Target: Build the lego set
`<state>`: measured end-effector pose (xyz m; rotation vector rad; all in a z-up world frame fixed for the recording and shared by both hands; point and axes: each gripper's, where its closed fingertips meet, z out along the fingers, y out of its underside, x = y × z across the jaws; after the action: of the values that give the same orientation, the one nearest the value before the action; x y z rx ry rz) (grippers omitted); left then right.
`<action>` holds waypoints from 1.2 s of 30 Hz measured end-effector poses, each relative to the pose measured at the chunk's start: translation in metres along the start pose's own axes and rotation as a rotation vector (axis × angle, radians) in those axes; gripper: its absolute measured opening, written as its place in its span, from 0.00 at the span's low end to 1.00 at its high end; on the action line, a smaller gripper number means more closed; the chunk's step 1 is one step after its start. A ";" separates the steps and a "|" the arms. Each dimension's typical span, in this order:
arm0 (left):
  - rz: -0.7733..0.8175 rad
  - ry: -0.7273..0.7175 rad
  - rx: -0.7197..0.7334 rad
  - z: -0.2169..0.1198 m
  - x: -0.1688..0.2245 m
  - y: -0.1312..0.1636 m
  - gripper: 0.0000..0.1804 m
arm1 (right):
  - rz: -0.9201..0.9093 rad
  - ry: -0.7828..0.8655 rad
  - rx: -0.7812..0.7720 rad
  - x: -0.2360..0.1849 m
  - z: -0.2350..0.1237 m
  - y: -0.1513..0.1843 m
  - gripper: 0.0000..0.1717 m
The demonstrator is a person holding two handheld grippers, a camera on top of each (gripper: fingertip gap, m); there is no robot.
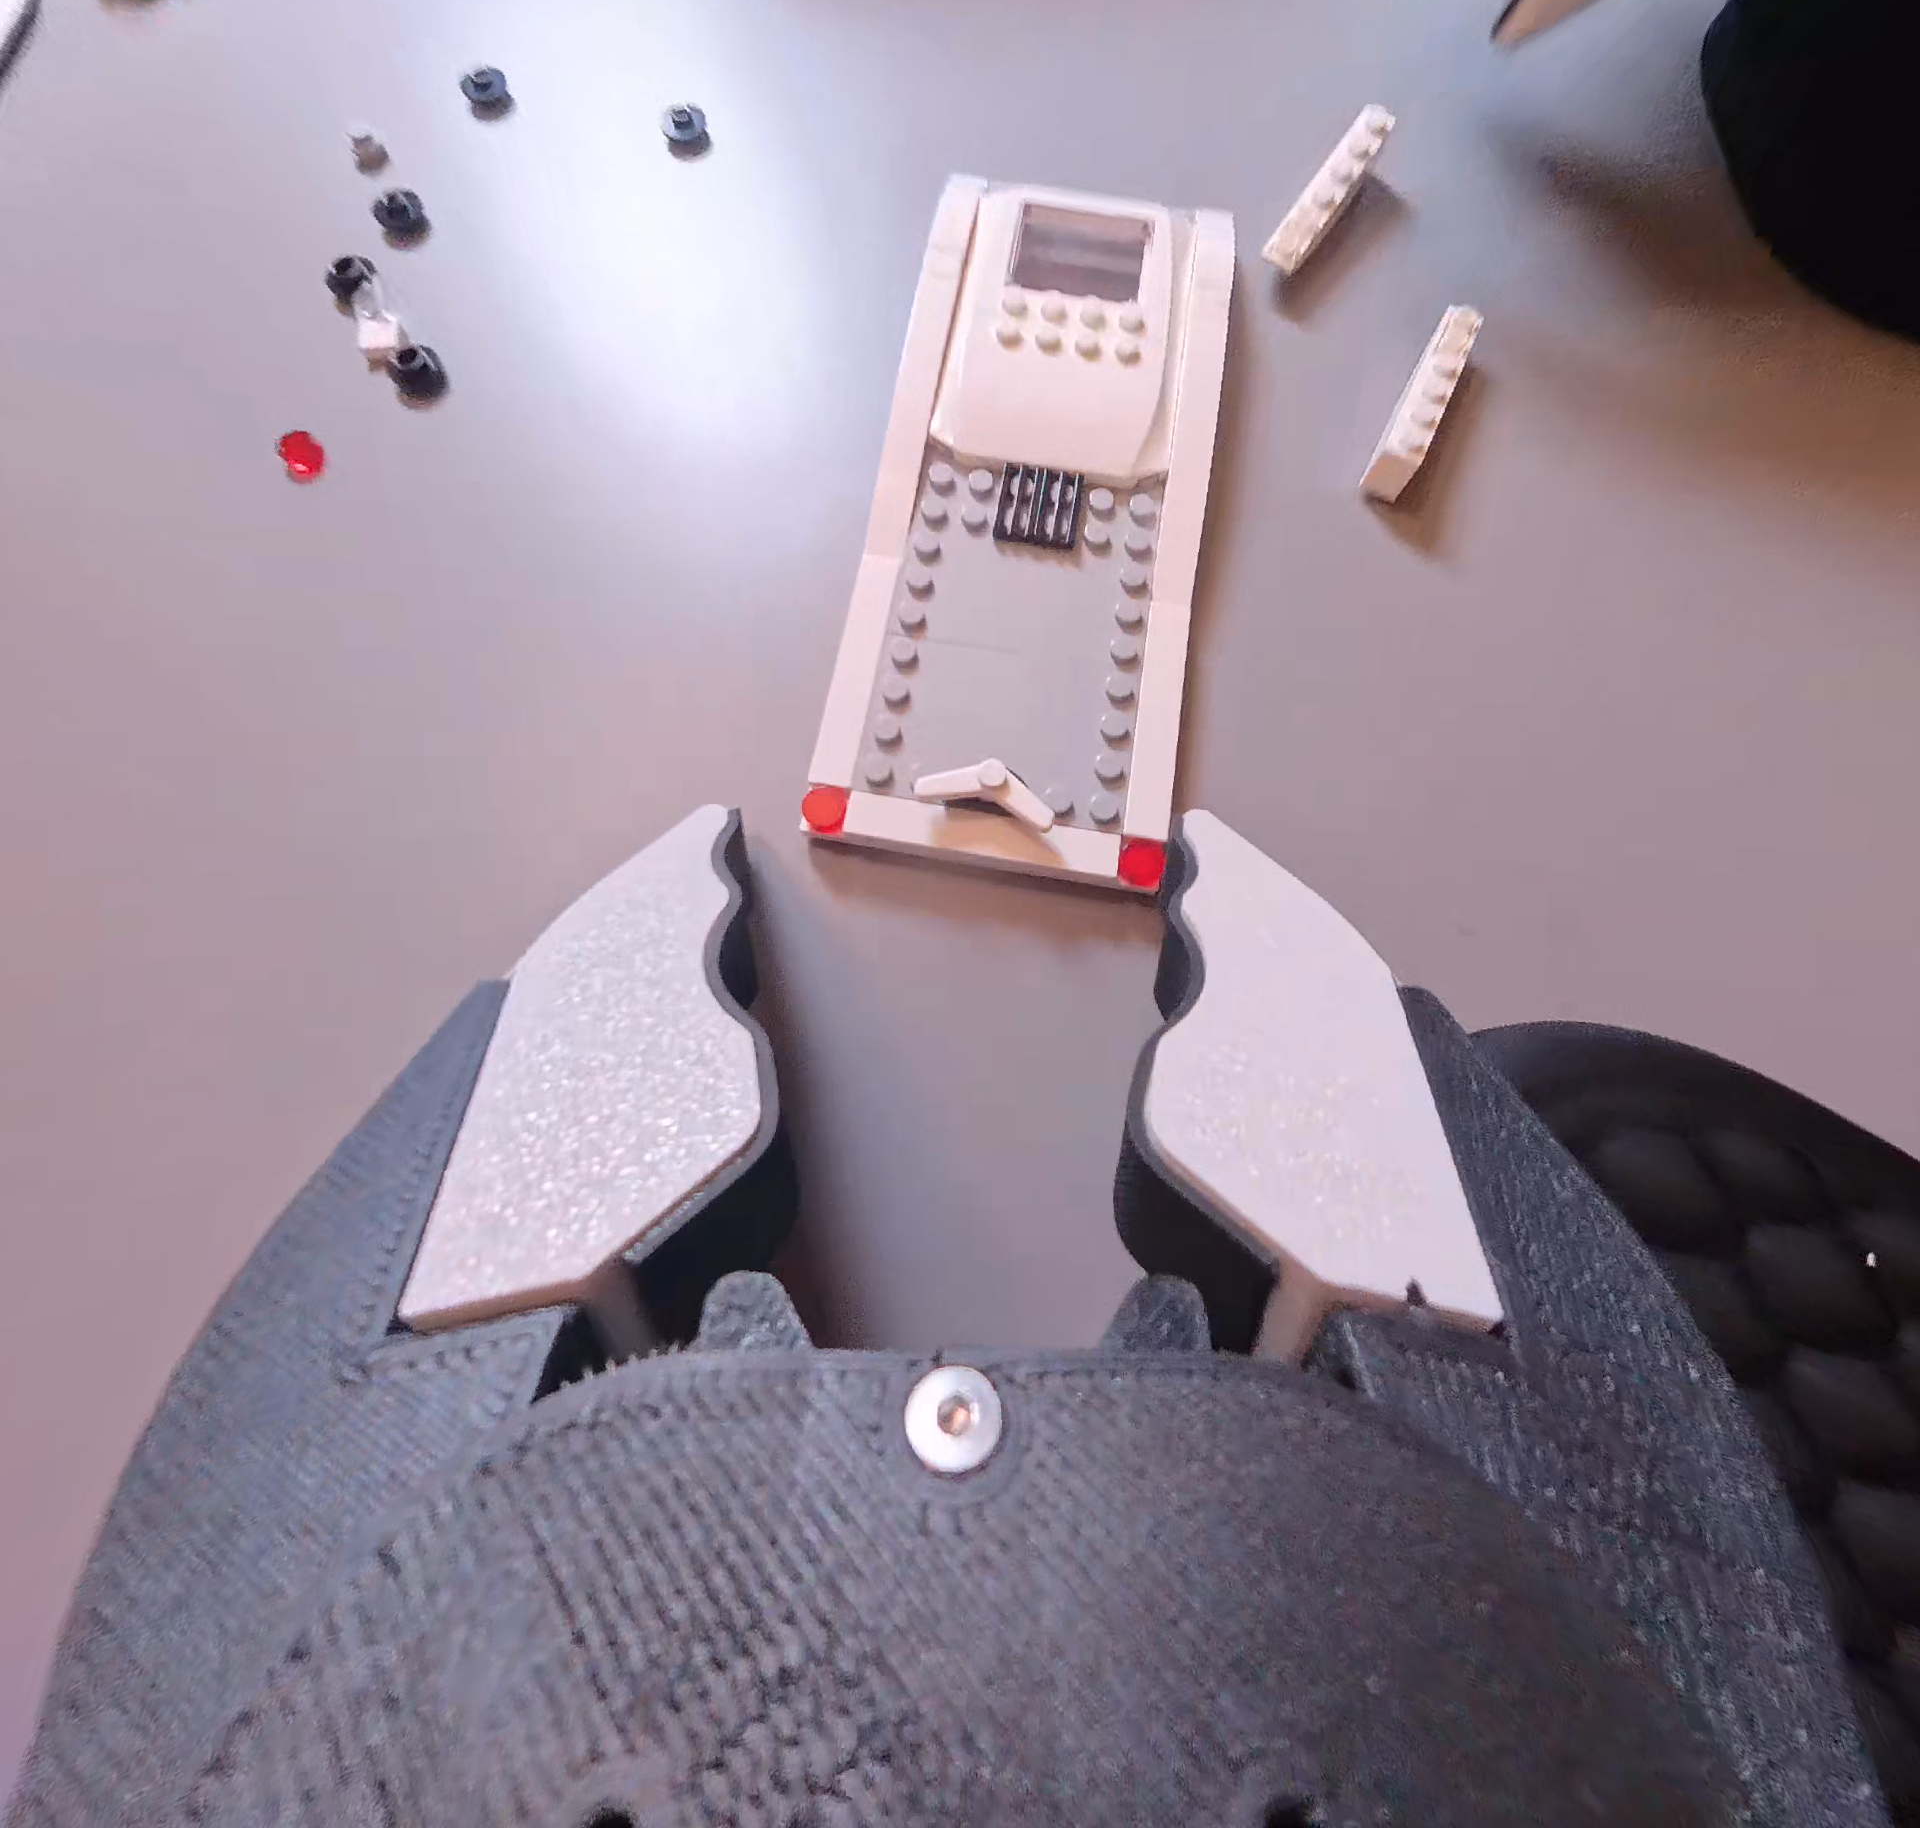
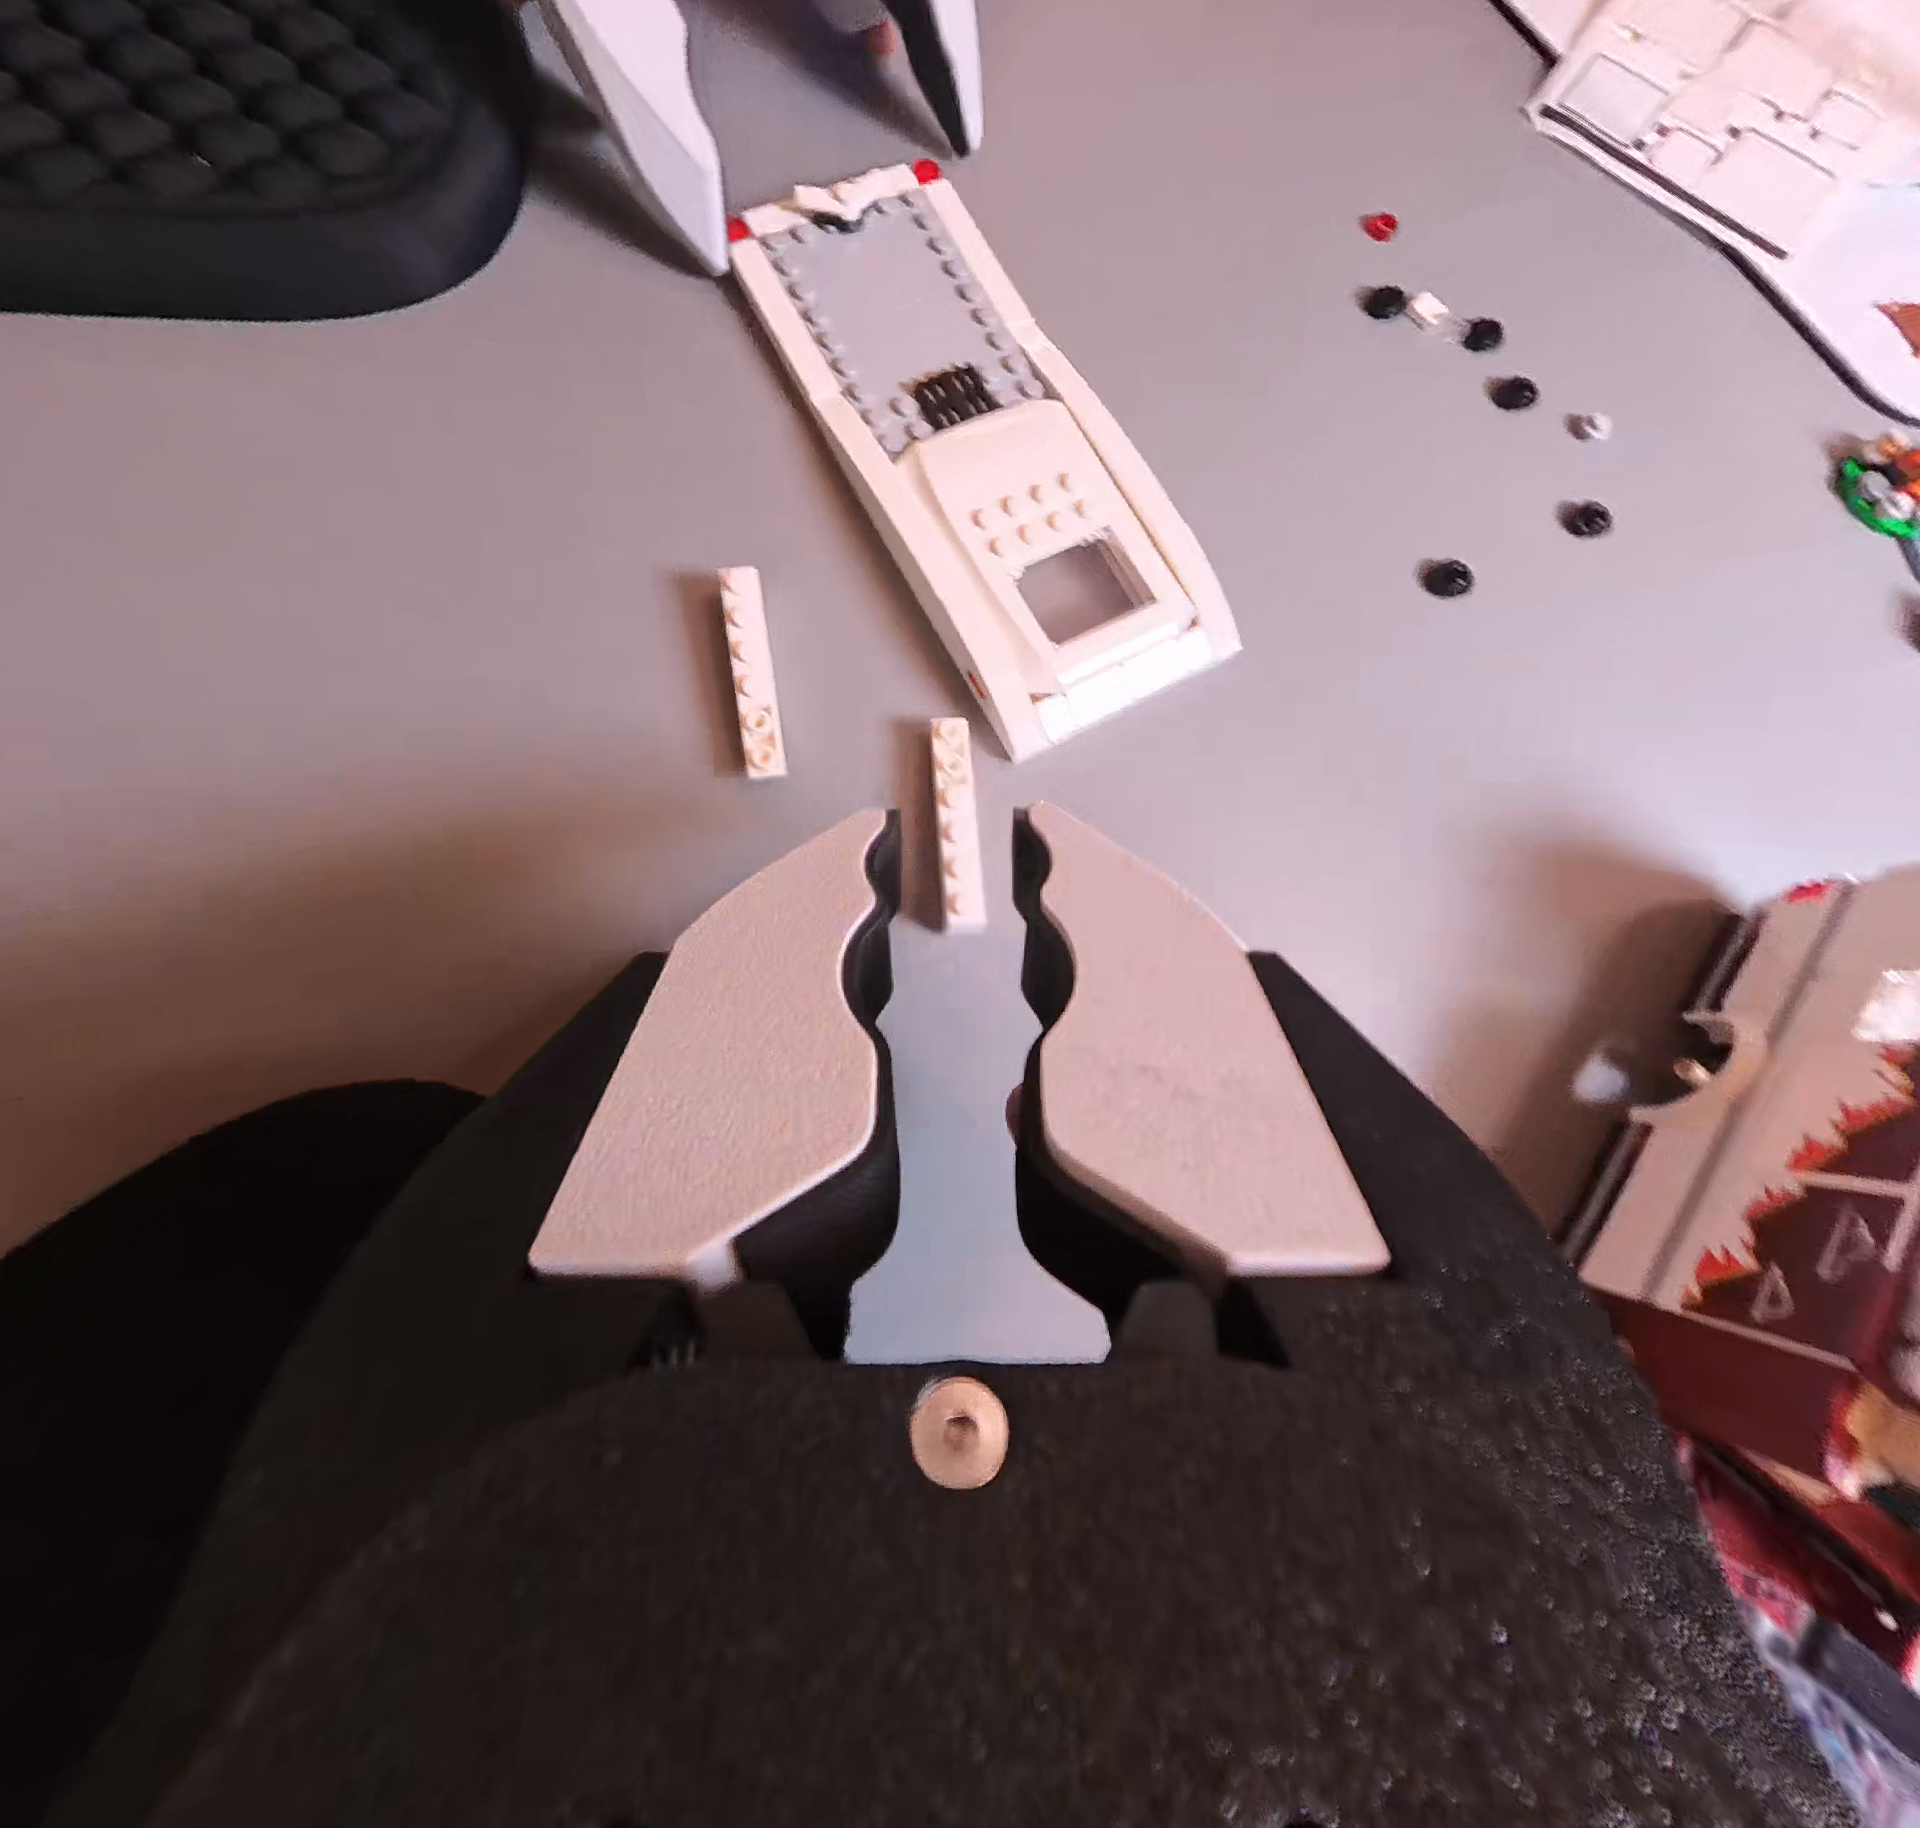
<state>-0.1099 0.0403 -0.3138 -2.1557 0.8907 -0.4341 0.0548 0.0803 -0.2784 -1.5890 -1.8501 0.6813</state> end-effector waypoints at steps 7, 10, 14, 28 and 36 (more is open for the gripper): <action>0.063 0.037 -0.048 0.006 0.002 -0.002 0.38 | -0.002 0.037 -0.059 0.009 -0.002 0.018 0.11; 0.082 0.041 -0.049 0.006 0.002 -0.002 0.38 | -0.008 0.044 -0.067 0.008 0.001 0.020 0.11; 0.097 0.041 -0.042 0.004 0.003 -0.001 0.38 | -0.003 0.043 -0.052 0.009 0.004 0.019 0.11; -0.081 0.124 0.045 -0.004 0.010 -0.010 0.37 | -0.316 0.109 0.029 0.010 0.042 -0.035 0.29; -0.337 0.231 0.127 -0.015 0.004 -0.019 0.37 | -0.722 0.245 -0.070 0.009 0.072 -0.053 0.13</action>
<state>-0.1067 0.0388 -0.2900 -2.1697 0.5992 -0.8981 -0.0343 0.0808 -0.2894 -0.8740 -2.0704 0.0919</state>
